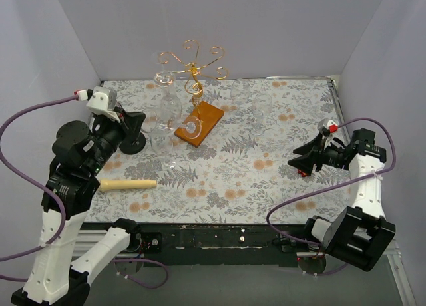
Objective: Place the wine glass upside down on the wine glass rack
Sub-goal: Turn the wine glass upside down at the wine rack.
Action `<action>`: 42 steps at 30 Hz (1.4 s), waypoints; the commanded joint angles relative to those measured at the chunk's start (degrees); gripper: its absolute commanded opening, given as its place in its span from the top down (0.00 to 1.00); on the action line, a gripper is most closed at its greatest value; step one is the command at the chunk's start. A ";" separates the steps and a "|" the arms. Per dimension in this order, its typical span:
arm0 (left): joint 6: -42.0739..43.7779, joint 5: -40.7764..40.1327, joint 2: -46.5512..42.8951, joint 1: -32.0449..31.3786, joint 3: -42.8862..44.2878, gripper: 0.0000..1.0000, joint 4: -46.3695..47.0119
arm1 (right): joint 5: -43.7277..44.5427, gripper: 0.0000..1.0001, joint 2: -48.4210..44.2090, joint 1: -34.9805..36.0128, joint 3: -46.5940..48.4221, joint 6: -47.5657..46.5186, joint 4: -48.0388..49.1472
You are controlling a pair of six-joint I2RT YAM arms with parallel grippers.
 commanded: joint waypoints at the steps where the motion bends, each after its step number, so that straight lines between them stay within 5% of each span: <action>1: -1.89 7.83 -0.13 -1.32 -0.70 1.00 5.59 | 2.71 0.34 -5.03 -0.26 1.52 5.93 2.94; 7: -5.76 16.44 1.28 -2.02 -2.72 1.00 9.27 | 5.80 0.34 -12.42 -0.35 -1.21 19.84 14.56; 21: -12.79 25.42 4.18 -2.81 -8.52 1.00 17.28 | 3.60 0.34 -12.60 -0.26 -0.06 24.41 13.60; 42: -13.06 14.01 10.50 -12.74 -10.81 1.00 22.82 | -0.44 0.35 -6.02 -0.26 2.66 29.78 11.41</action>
